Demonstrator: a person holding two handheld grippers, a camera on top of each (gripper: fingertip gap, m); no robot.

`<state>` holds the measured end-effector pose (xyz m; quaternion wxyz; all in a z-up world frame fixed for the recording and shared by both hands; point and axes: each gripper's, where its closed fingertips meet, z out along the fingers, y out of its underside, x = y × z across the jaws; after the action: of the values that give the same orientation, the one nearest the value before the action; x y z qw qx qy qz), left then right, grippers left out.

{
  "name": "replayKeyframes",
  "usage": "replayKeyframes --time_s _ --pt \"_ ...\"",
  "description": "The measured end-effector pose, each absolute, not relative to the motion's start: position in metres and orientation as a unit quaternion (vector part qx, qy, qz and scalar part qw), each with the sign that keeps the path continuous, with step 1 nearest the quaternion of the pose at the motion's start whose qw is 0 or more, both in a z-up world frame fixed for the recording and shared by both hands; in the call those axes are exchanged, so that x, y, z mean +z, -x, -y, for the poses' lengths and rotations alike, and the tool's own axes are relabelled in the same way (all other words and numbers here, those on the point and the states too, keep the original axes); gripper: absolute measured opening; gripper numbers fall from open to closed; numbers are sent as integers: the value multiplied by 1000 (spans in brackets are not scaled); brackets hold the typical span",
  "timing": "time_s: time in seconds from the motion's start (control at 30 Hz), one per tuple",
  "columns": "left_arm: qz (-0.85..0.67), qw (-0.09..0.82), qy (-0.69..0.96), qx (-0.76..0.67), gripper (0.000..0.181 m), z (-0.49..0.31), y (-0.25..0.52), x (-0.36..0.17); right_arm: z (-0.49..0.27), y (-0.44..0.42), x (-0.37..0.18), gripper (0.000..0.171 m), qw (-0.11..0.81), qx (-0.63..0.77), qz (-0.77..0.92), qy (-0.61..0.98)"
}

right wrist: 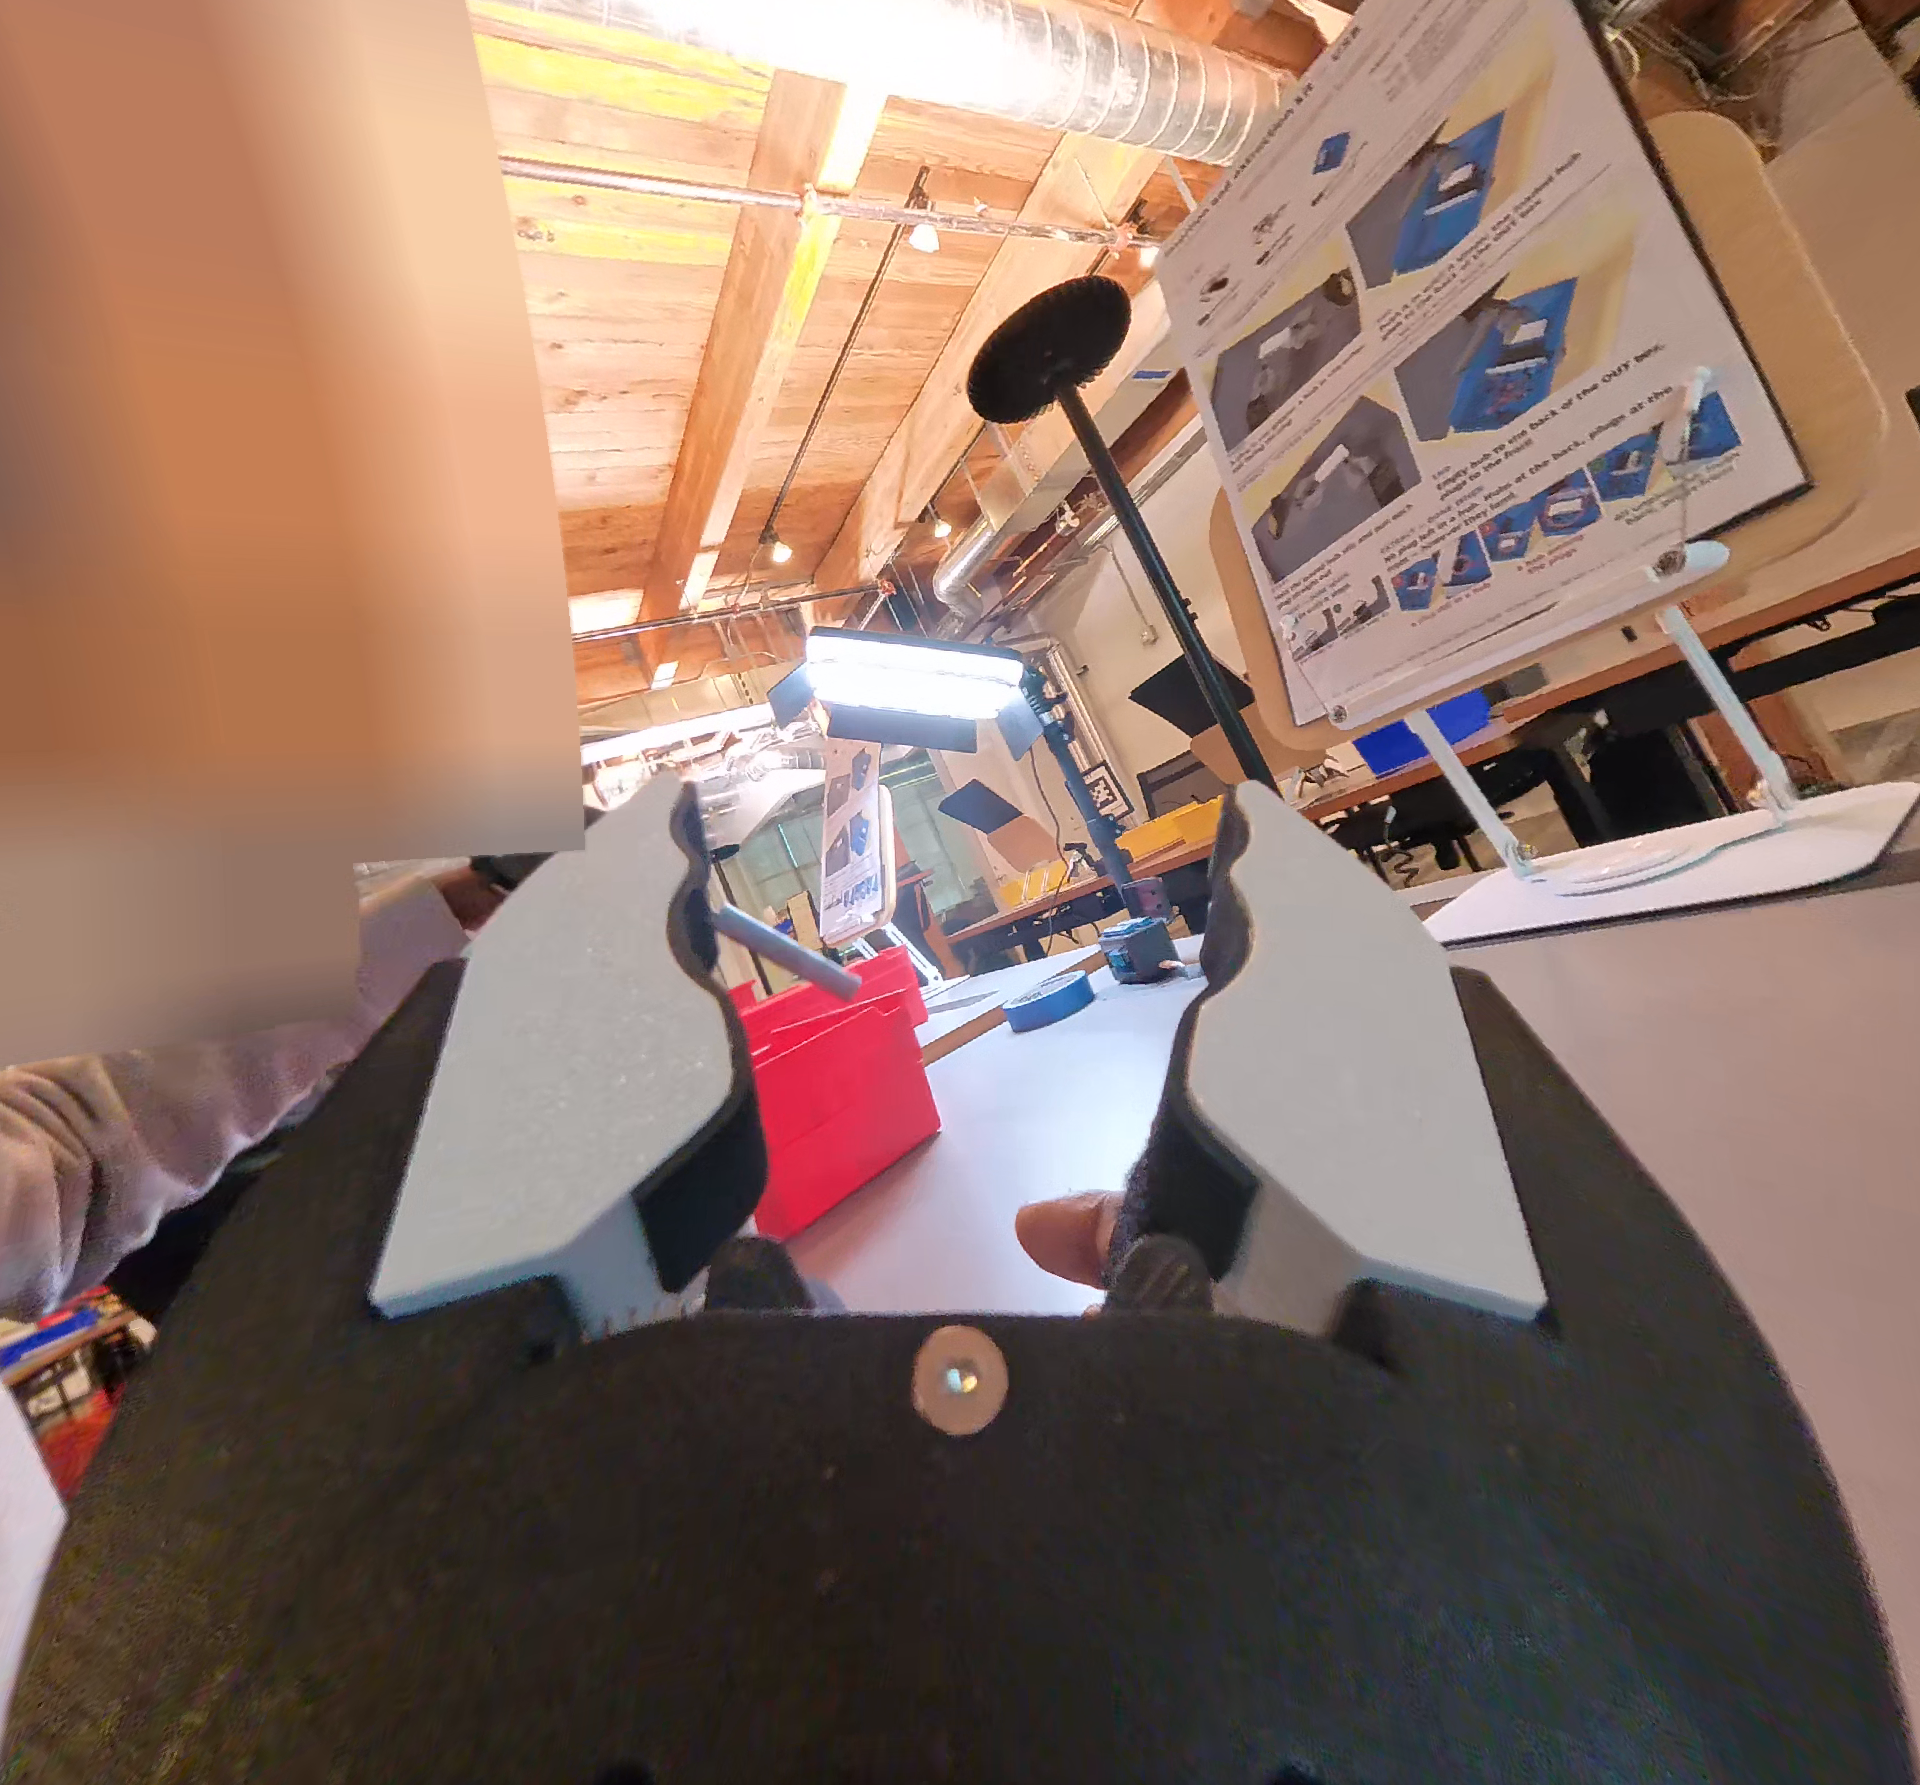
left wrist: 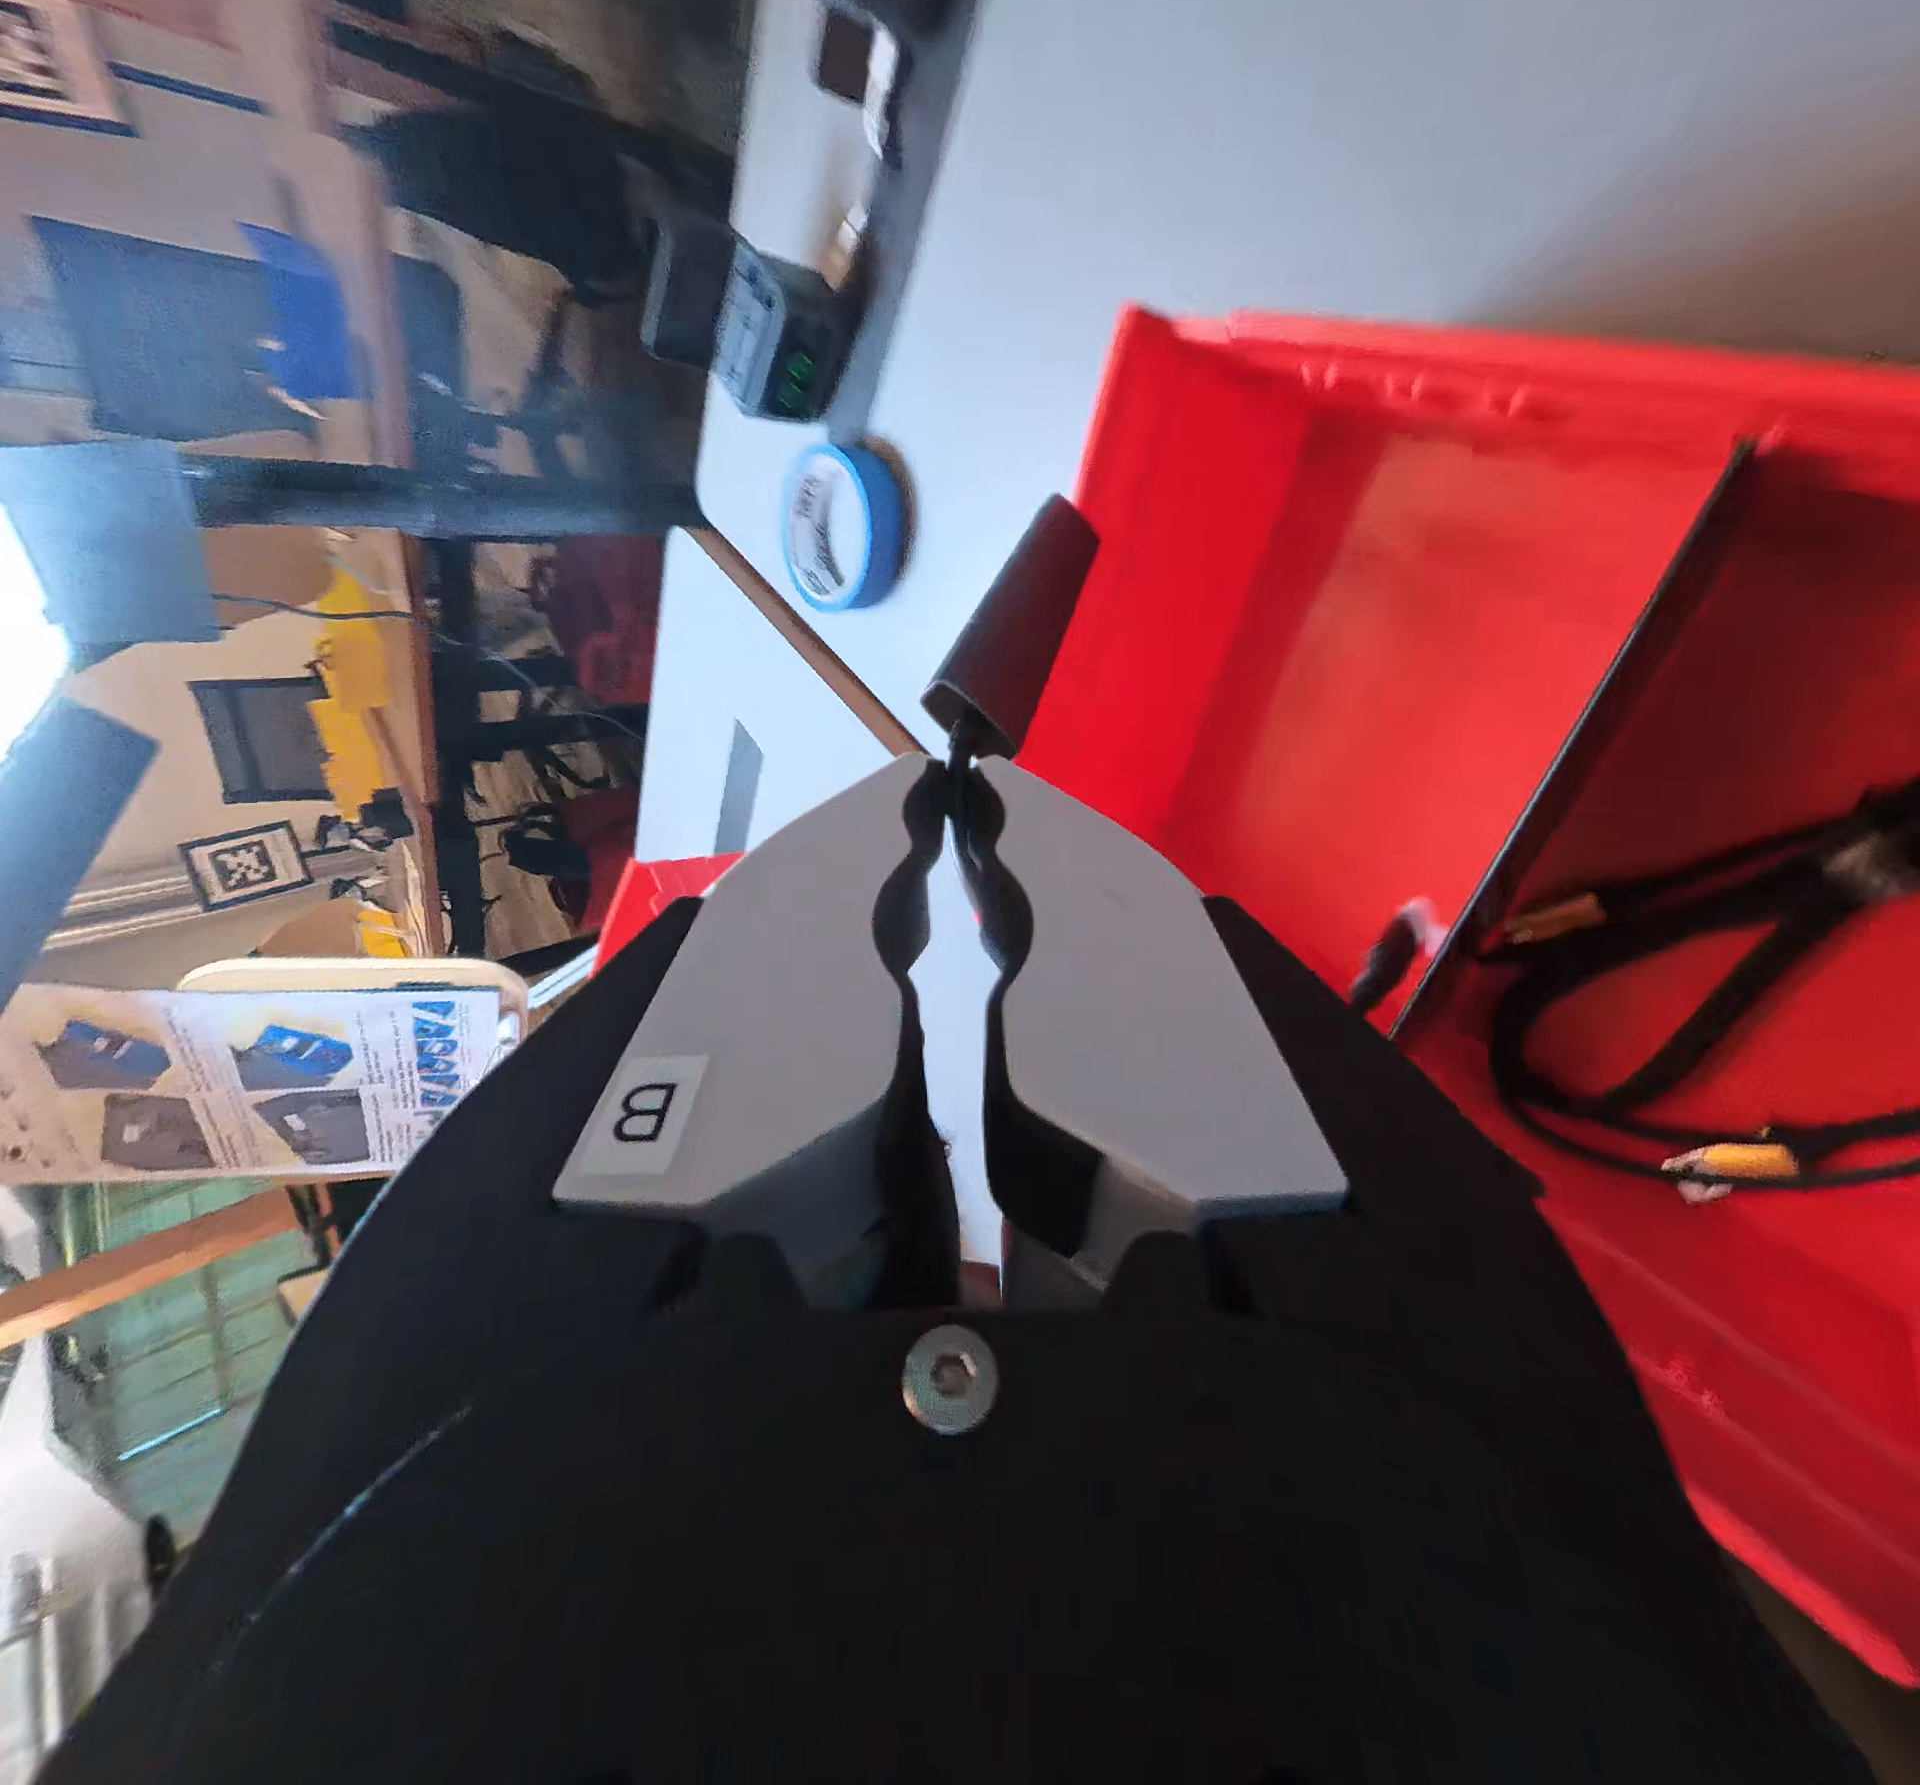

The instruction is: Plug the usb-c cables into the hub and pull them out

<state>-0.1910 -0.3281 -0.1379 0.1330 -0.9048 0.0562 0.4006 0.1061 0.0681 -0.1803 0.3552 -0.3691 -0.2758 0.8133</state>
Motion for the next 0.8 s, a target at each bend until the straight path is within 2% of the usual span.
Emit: replayKeyframes --time_s 0.03,0.2,0.37,0.57,0.7,0.8 --pt "-49 153 896 413 5 324 185 -129 -66 -107 -179 93 361 812 281 364" --pt "-68 275 821 495 5 290 143 -82 -51 -112 -177 89 395 792 320 338" --pt "-146 439 703 540 4 230 51 -53 -31 -110 -184 82 400 771 378 321" --pt "-221 611 647 400 5 165 -60 -80 -6 -118 -174 67 349 792 403 298" --pt "-253 651 637 327 5 146 -98 -105 17 -134 -155 66 293 820 423 250" --pt "-268 663 638 285 5 144 -108 -116 33 -141 -149 47 264 822 457 215"
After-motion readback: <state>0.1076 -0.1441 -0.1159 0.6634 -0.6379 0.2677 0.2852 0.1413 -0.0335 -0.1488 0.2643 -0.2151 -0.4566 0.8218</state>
